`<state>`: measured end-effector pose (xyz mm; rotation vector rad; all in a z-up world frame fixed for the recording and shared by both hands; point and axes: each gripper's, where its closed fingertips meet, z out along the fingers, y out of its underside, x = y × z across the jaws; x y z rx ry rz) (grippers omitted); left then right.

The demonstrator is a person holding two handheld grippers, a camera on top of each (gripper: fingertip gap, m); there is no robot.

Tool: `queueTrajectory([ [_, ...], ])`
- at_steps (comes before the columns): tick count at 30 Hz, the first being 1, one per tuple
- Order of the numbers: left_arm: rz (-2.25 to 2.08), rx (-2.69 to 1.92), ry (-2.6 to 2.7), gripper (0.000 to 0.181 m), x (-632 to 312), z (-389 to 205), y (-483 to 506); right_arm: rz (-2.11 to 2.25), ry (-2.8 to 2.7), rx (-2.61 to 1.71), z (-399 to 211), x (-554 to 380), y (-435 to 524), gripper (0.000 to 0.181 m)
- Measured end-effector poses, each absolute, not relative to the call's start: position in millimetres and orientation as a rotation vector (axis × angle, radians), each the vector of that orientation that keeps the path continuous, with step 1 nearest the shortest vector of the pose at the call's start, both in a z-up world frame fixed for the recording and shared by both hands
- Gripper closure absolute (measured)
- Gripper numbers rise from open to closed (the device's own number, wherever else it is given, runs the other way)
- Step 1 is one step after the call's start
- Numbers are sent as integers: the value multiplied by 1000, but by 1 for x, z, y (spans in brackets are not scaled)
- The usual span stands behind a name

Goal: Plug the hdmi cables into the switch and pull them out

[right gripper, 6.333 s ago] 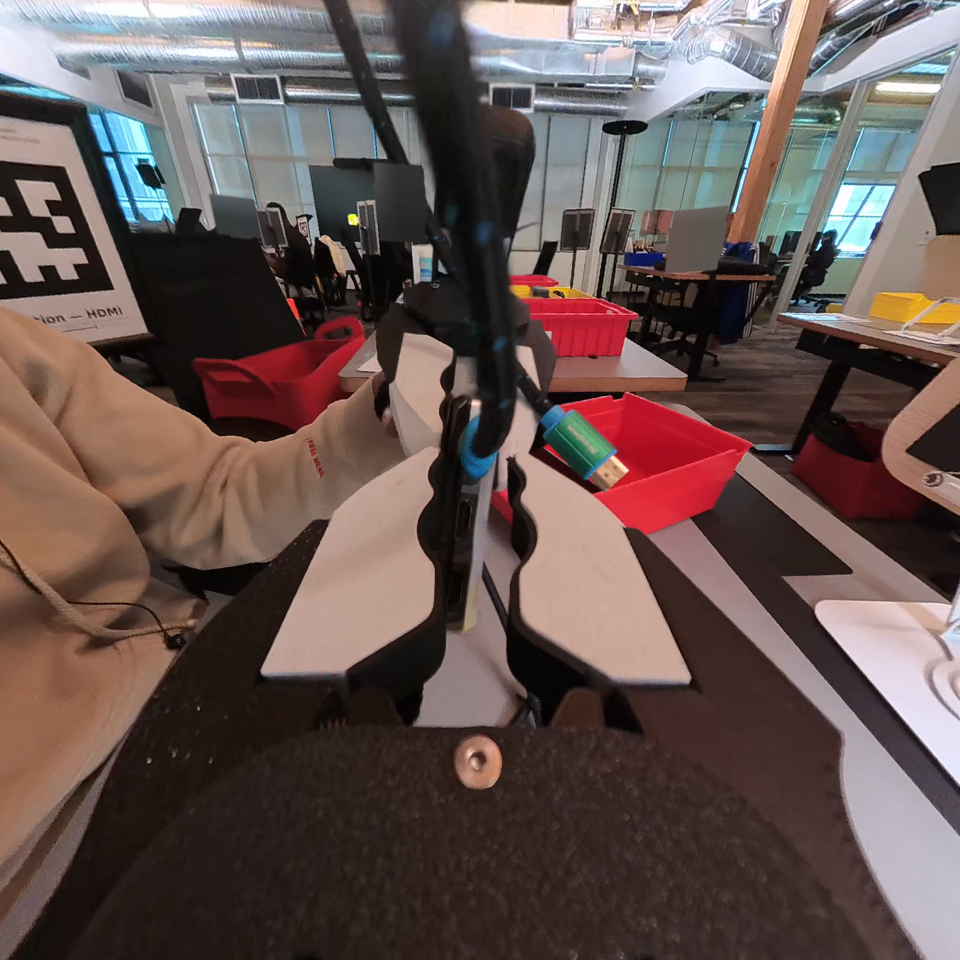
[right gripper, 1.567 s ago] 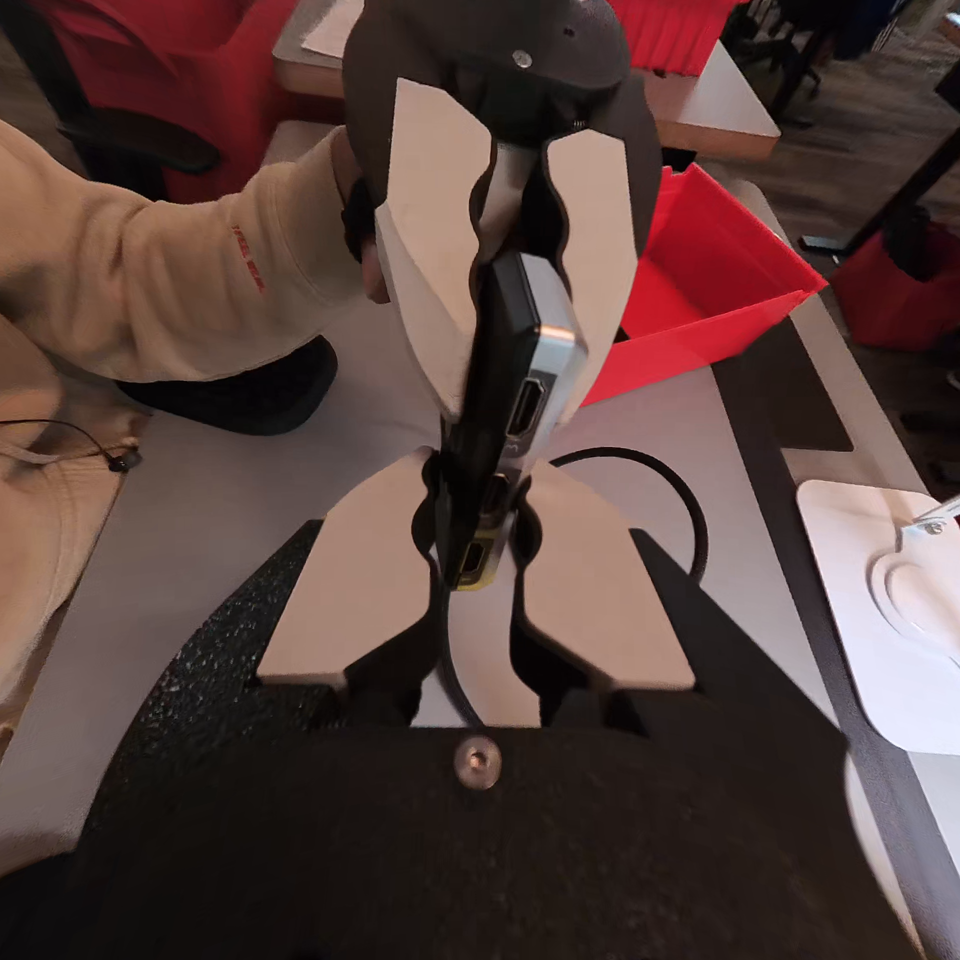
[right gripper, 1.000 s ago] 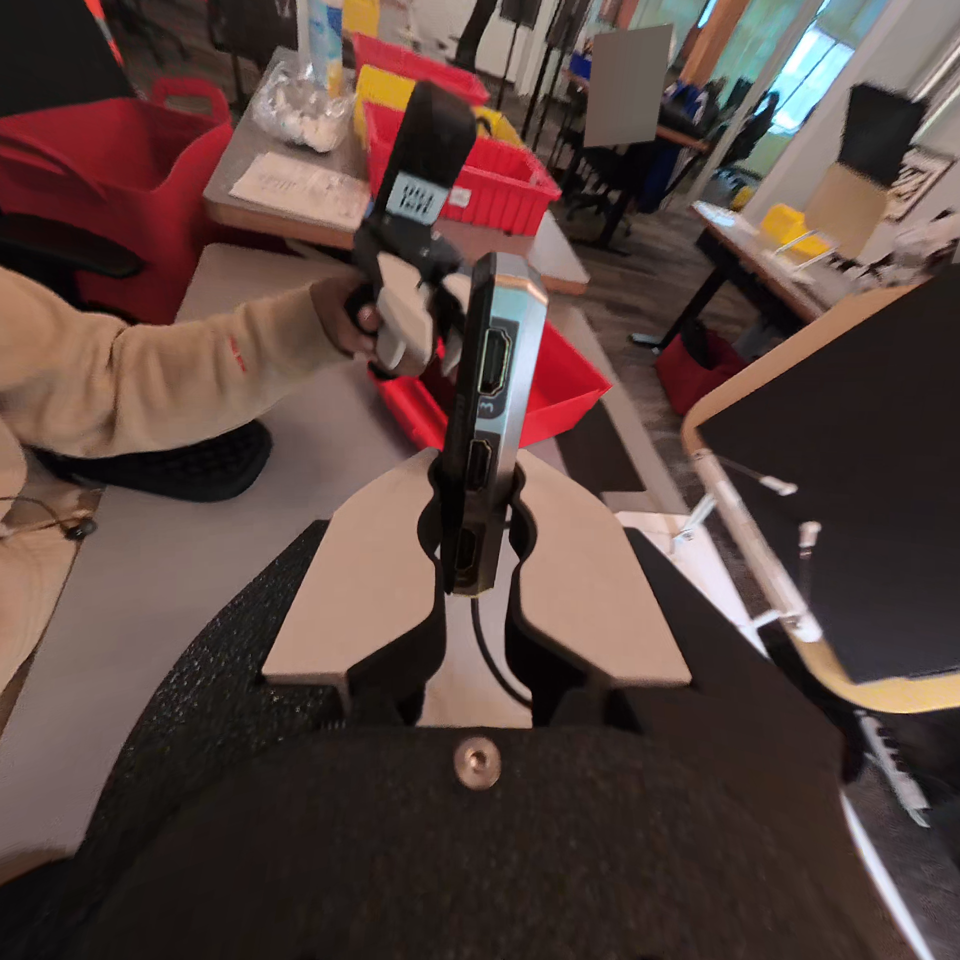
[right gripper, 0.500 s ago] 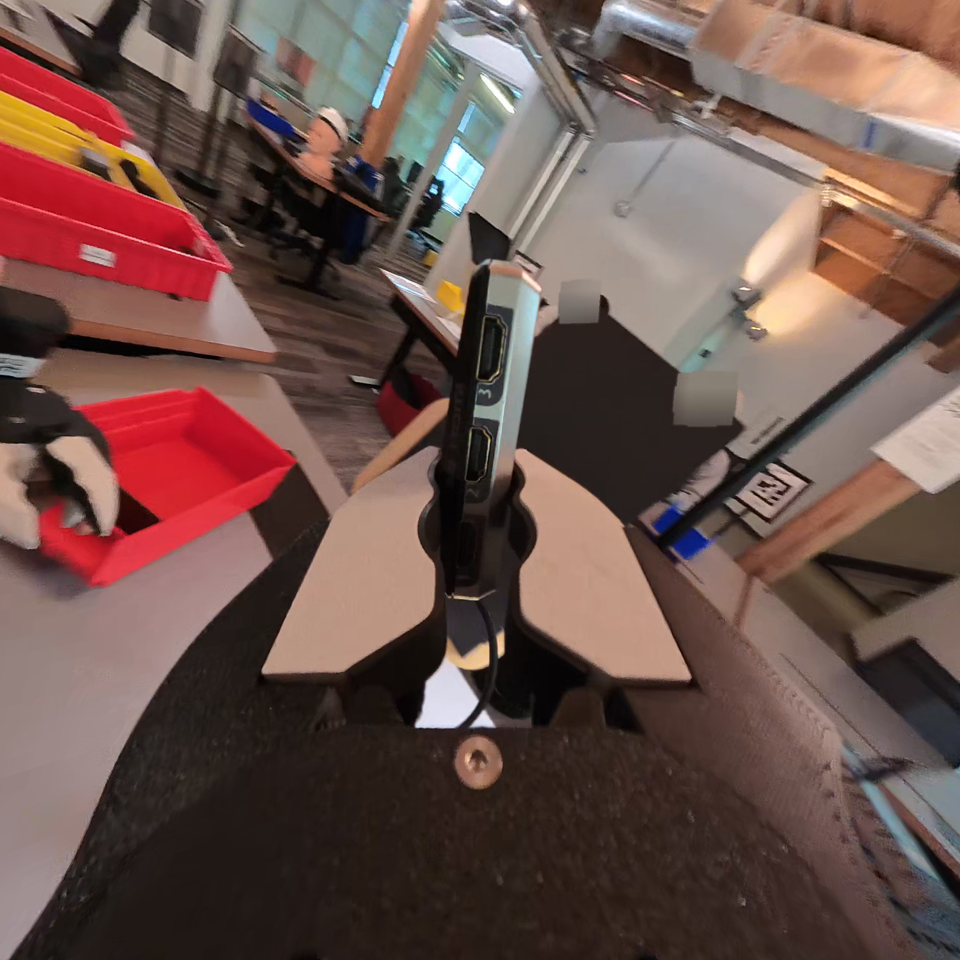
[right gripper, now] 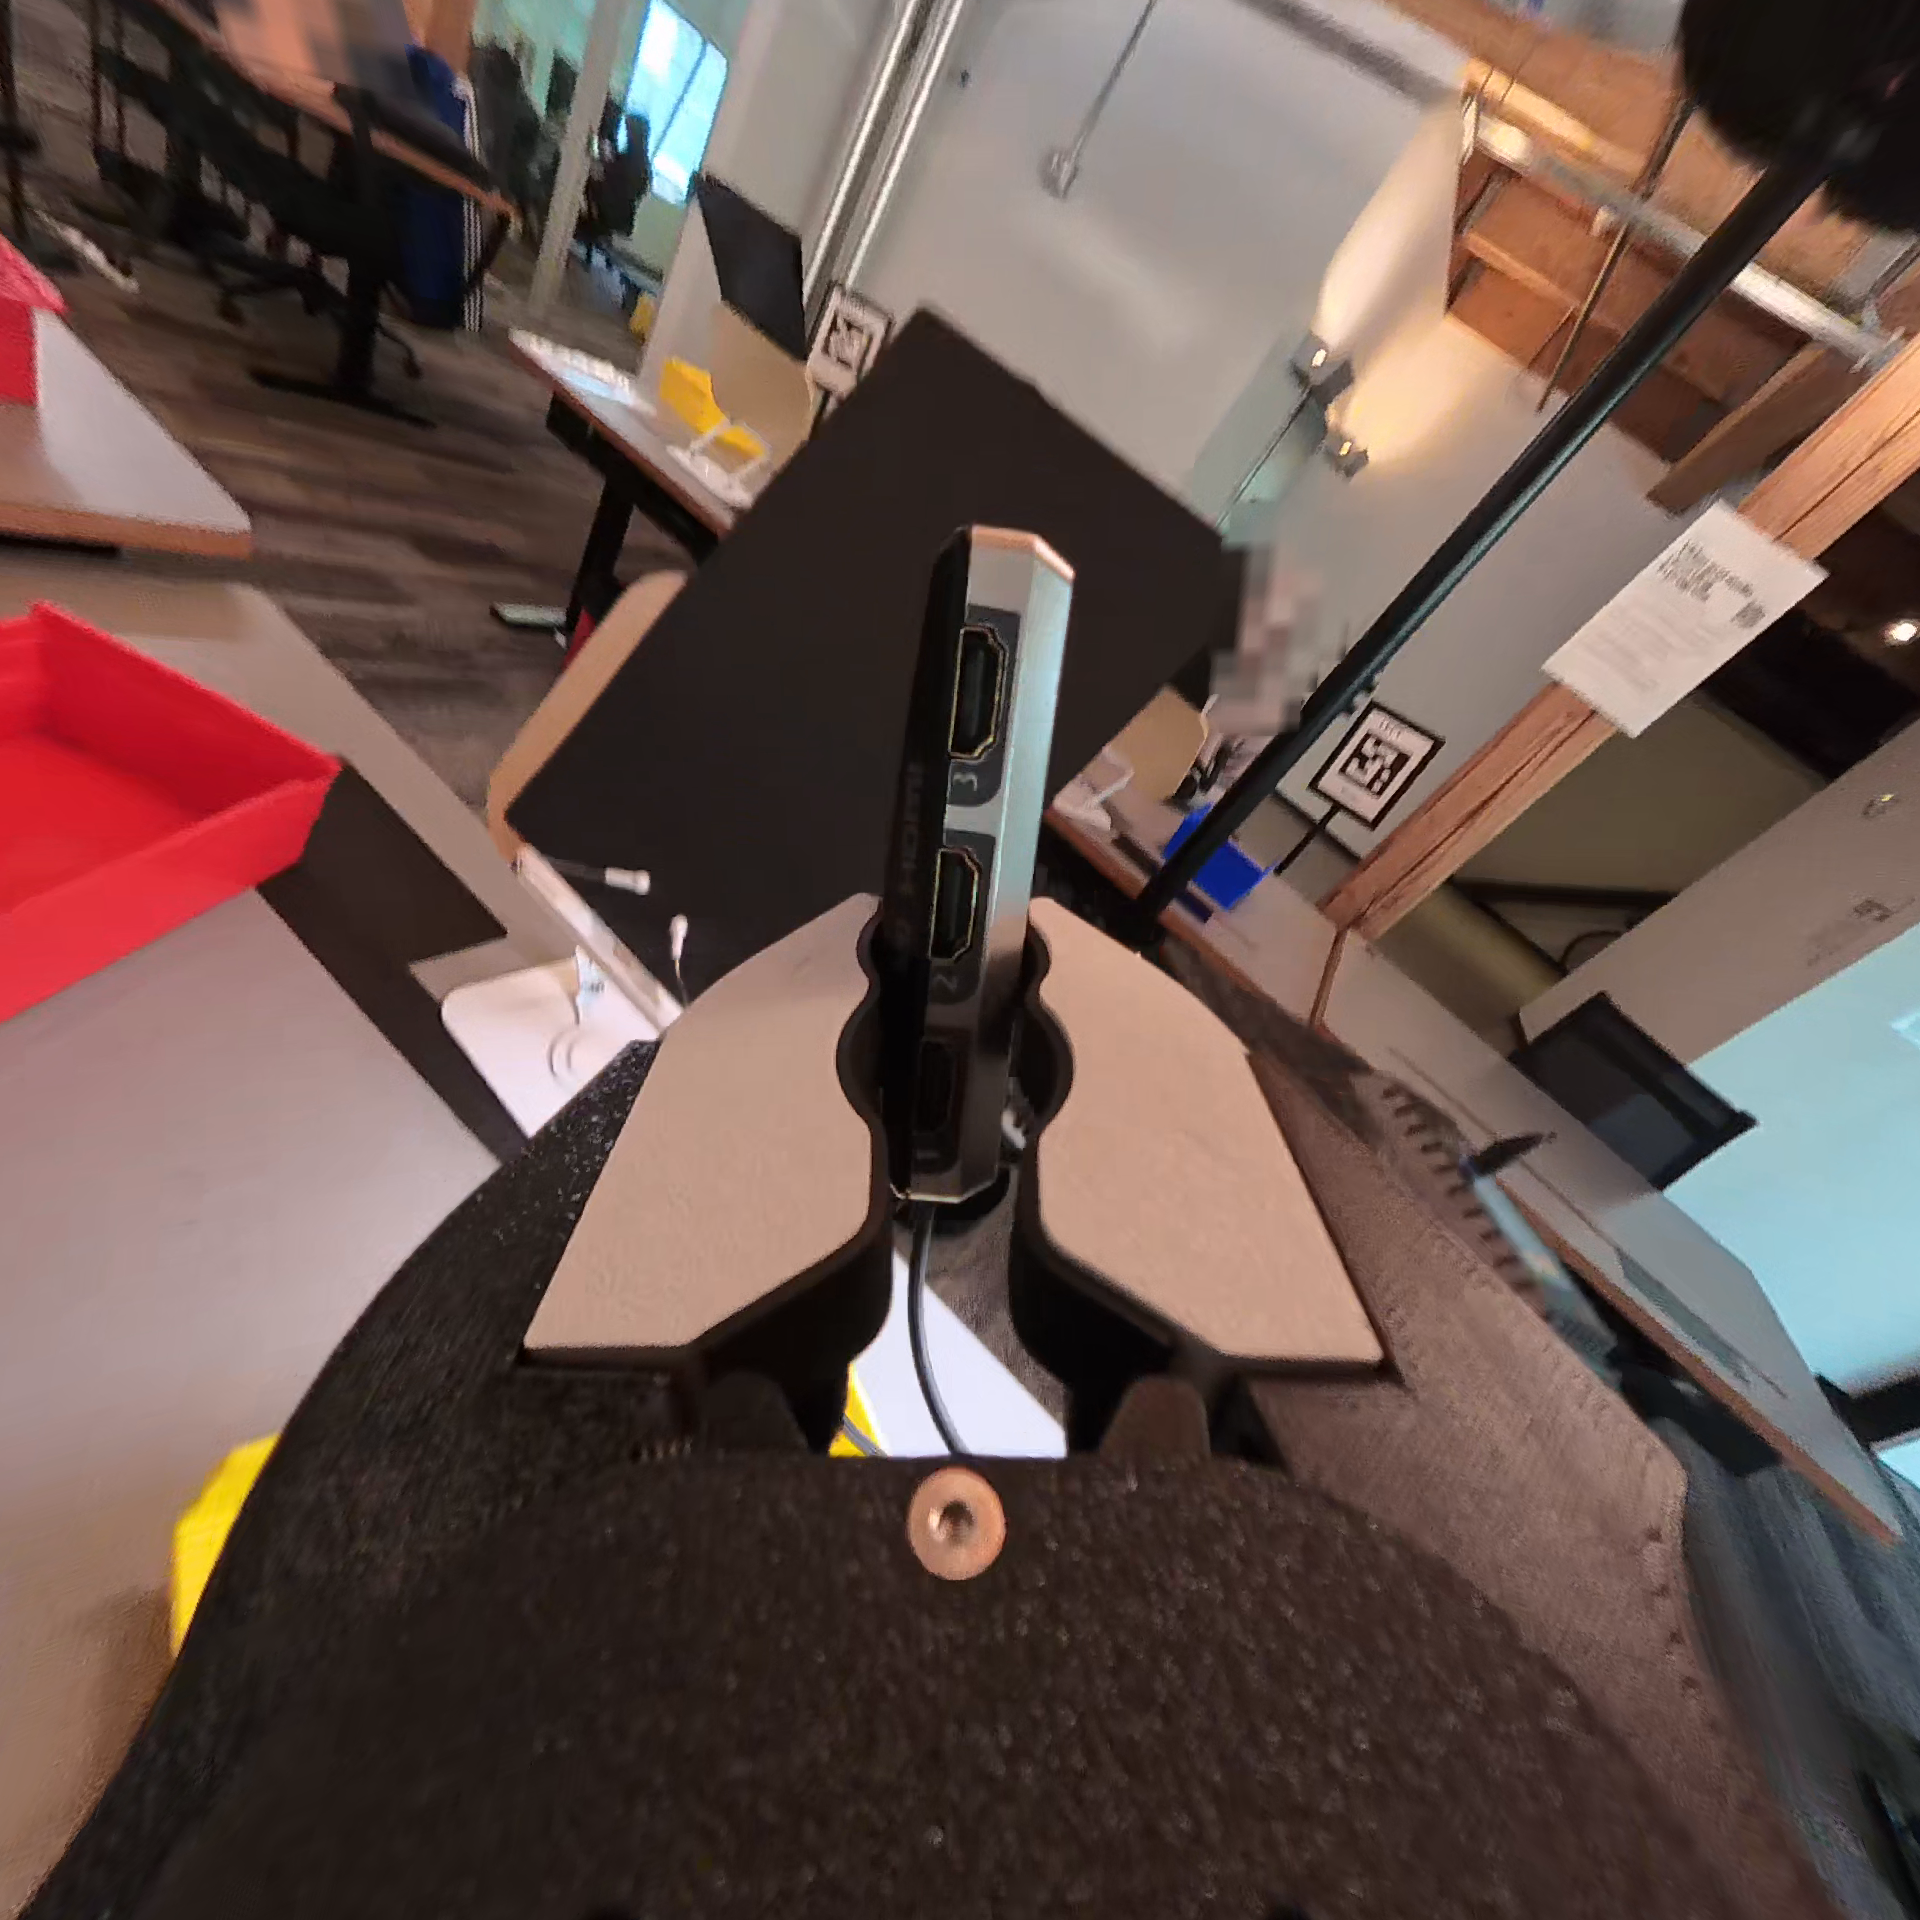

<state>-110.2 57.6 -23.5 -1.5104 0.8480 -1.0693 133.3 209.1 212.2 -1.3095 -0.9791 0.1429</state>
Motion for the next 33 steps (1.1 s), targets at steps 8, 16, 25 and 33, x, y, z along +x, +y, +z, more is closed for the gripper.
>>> queueTrajectory([
  [8,-1077,-1539,838,152,-109,-32,64,237,-957,-1326,178,143,213,160],
  [16,-1083,-1574,847,152,-105,-42,67,246,-899,-1273,210,149,206,160],
  [25,-1090,-1586,836,152,-106,-45,71,357,-837,-1178,243,162,174,160],
  [33,-1085,-1592,855,152,-100,-46,67,371,-817,-1233,218,171,179,160],
])
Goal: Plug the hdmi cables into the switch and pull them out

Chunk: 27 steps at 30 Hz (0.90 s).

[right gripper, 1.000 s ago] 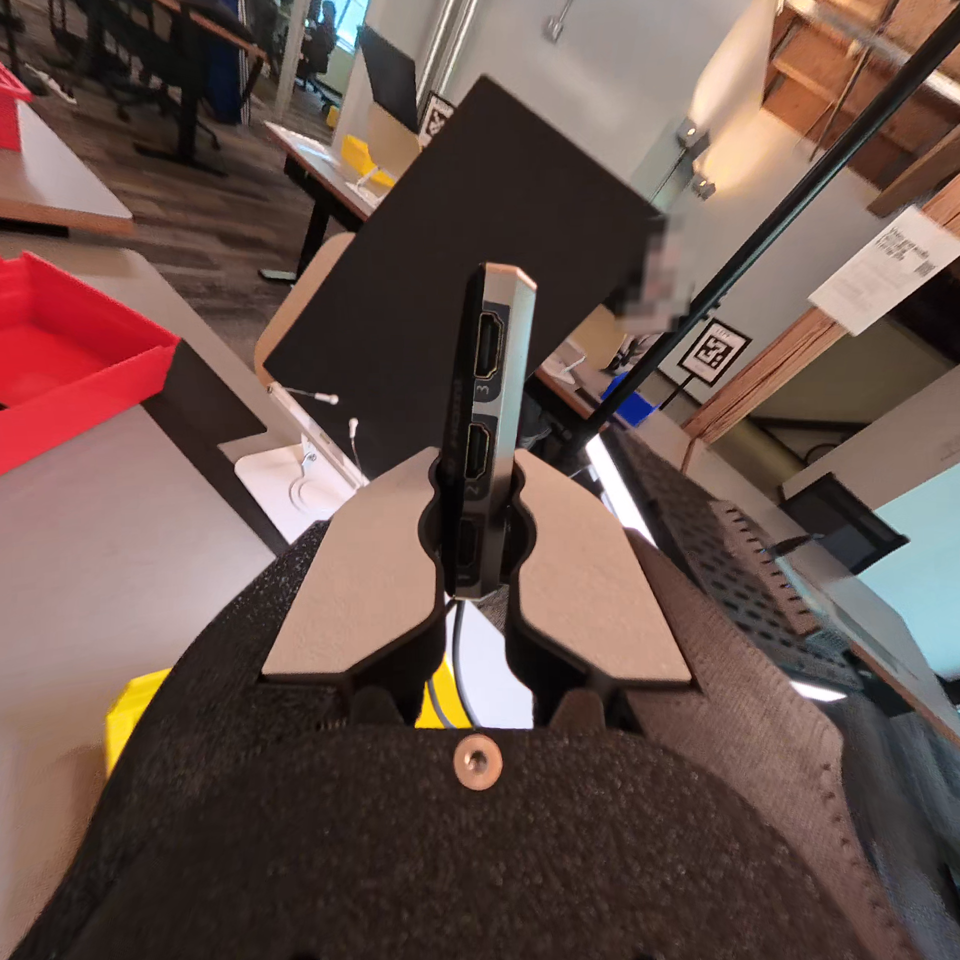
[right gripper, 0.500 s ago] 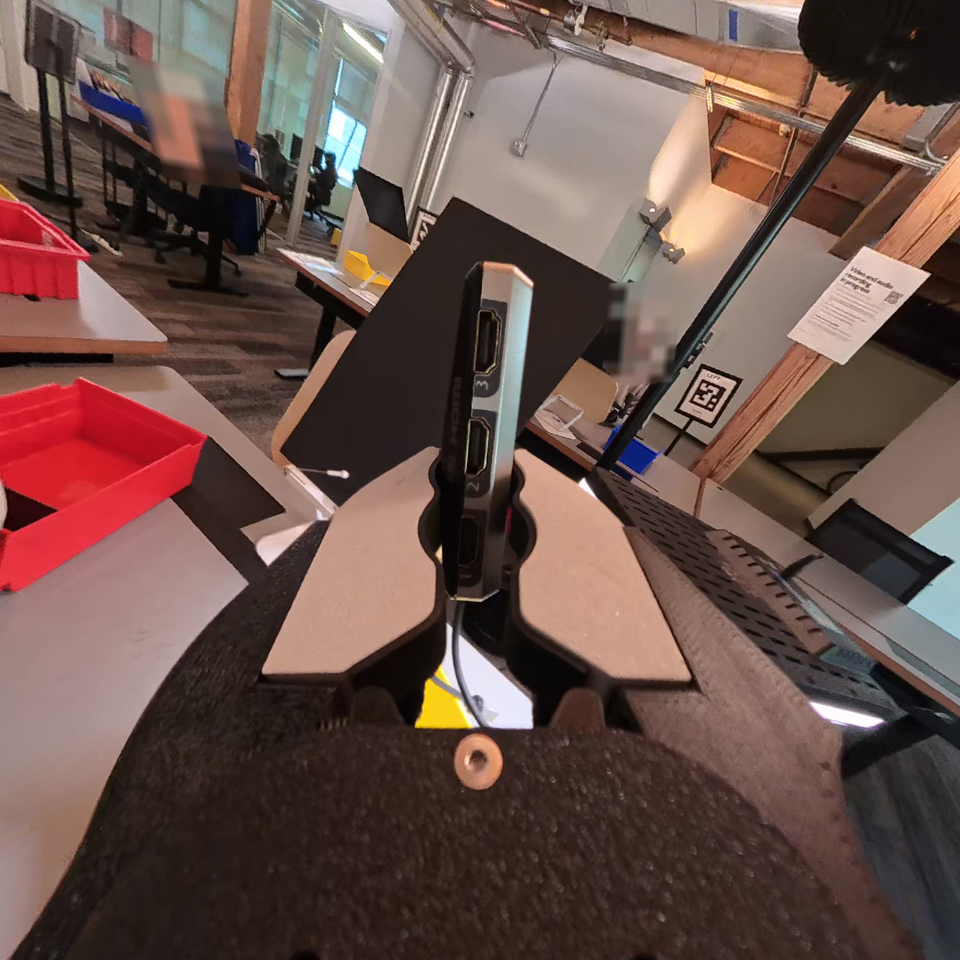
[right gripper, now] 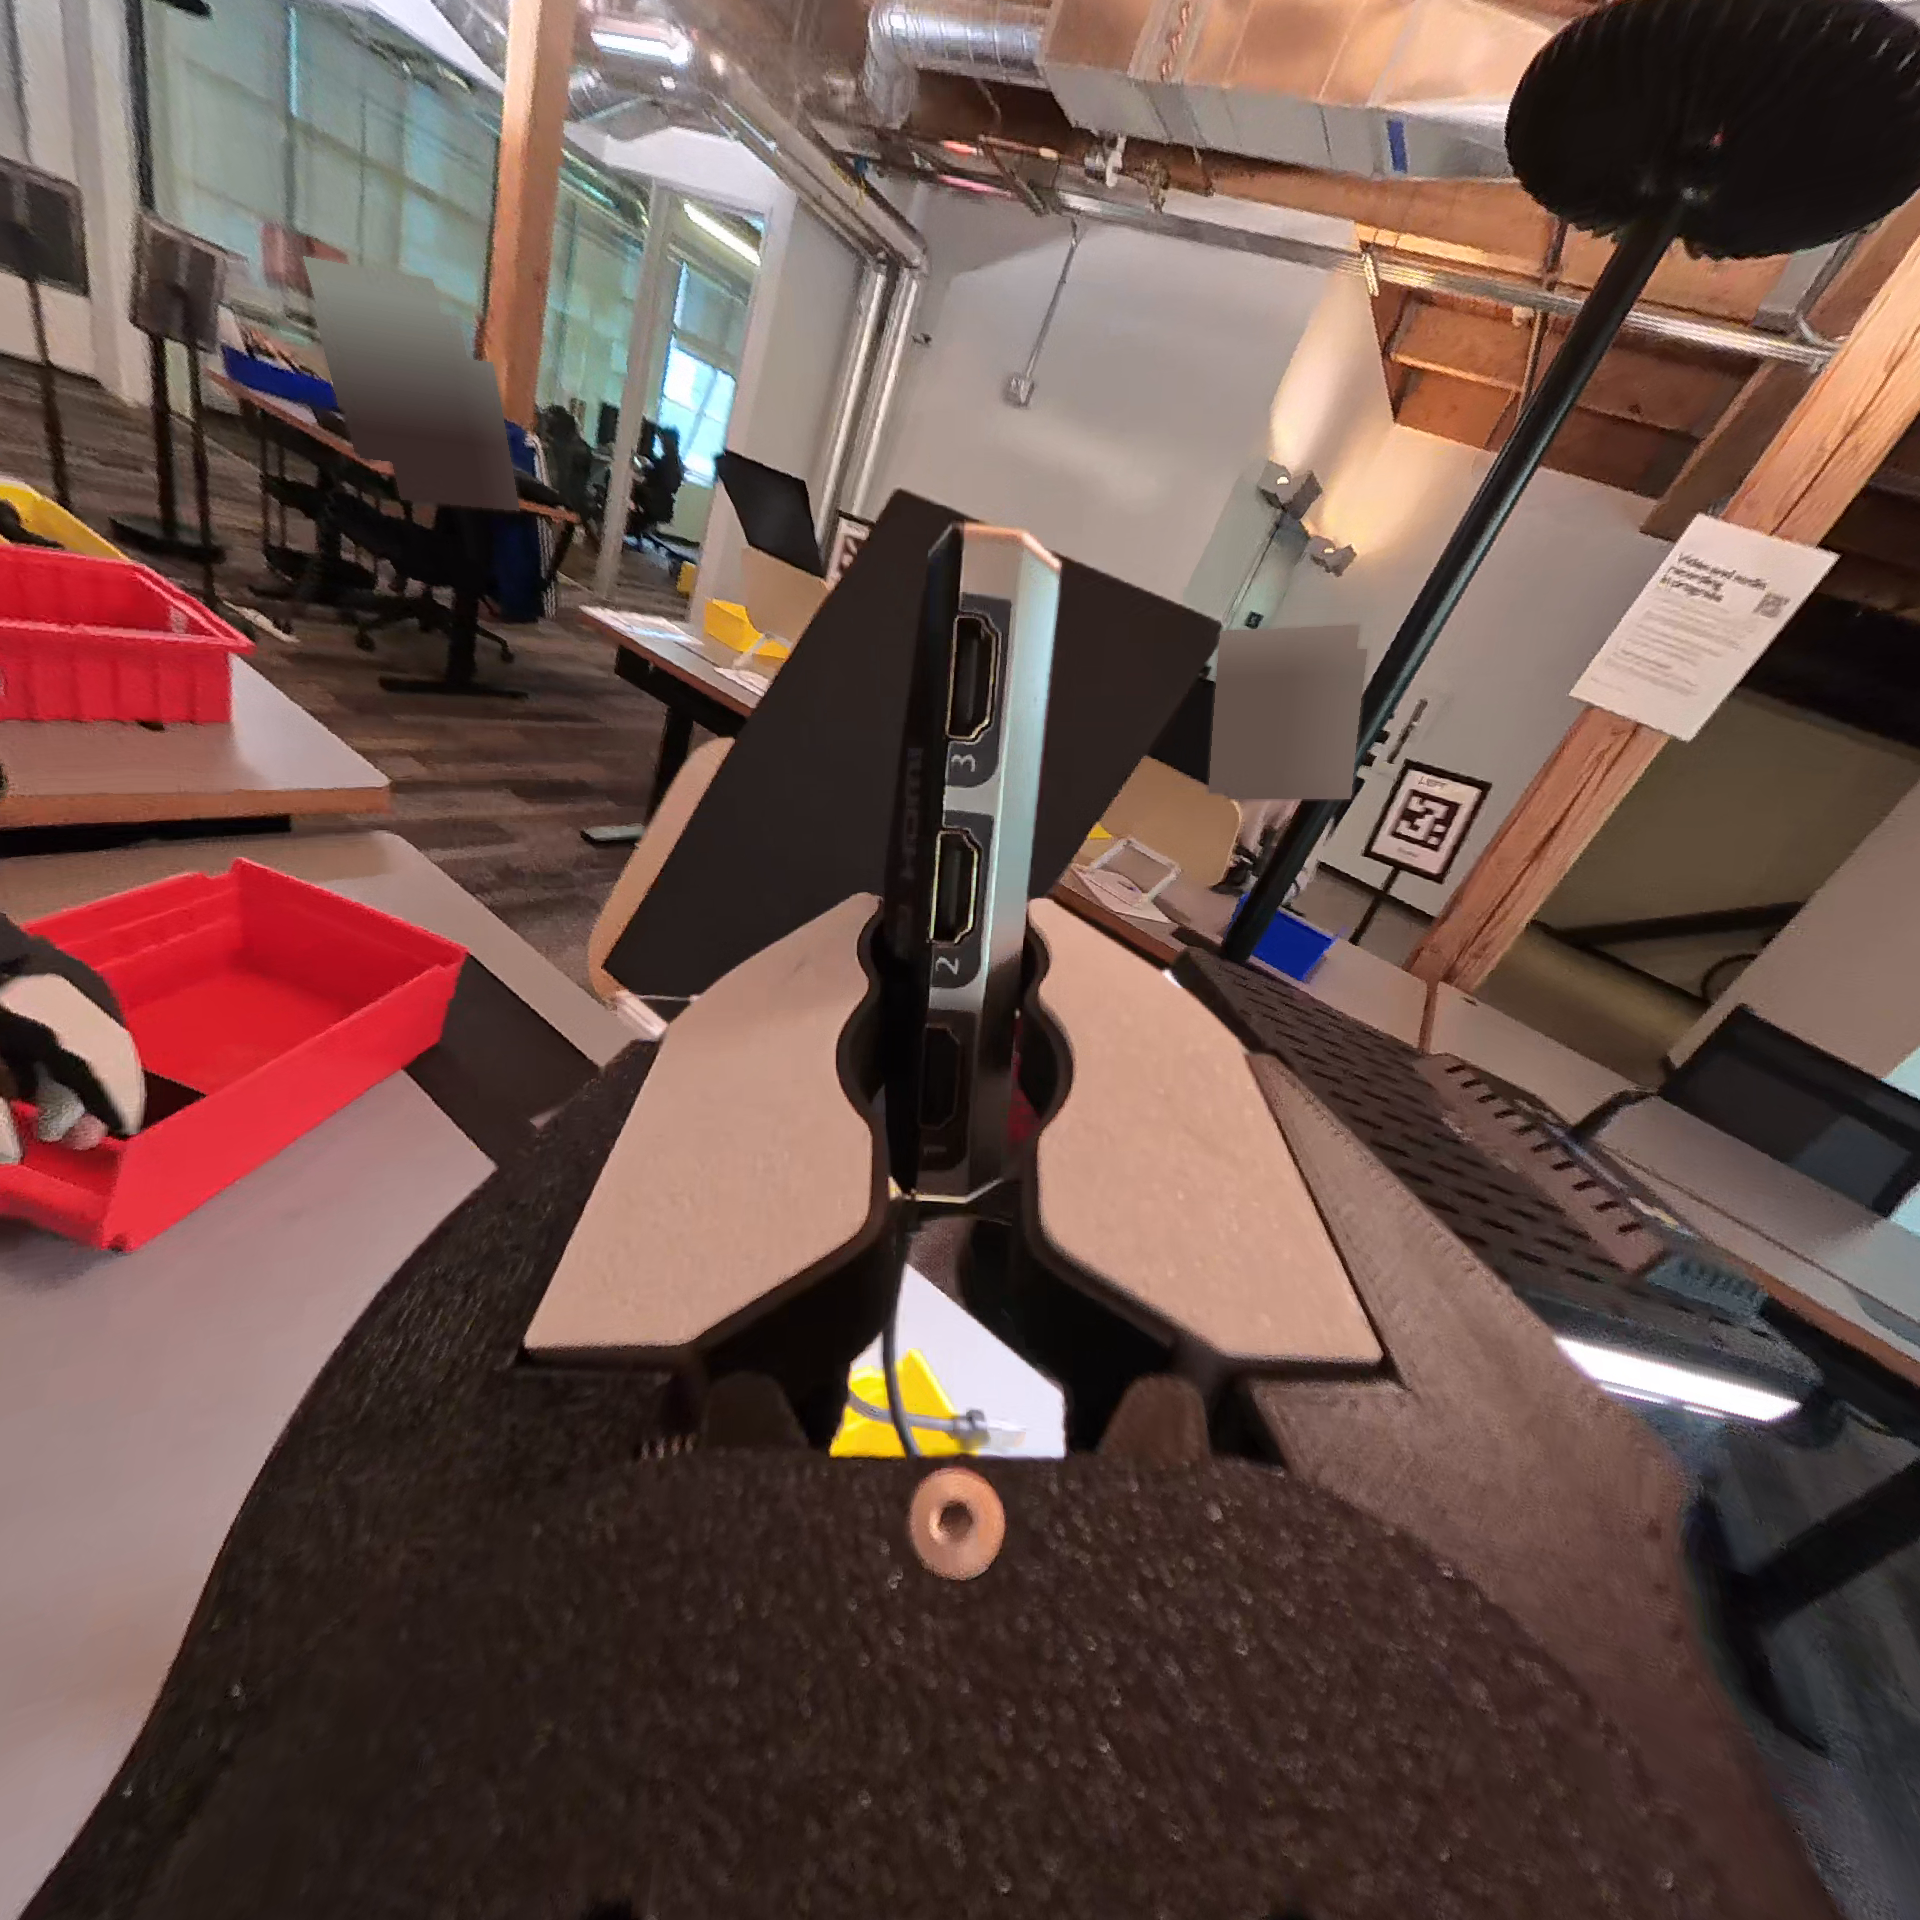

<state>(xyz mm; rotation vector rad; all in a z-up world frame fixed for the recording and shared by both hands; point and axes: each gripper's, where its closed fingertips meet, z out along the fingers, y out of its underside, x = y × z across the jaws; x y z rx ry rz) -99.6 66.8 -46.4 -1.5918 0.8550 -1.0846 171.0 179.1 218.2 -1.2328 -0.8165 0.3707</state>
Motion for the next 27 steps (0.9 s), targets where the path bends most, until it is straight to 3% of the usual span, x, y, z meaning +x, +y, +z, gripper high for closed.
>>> queueTrajectory([
  [11,-1093,-1616,847,152,-99,-54,72,538,-782,-1224,233,175,155,160],
  [27,-1092,-1631,839,152,-101,-58,75,407,-999,-1702,73,176,227,160],
])
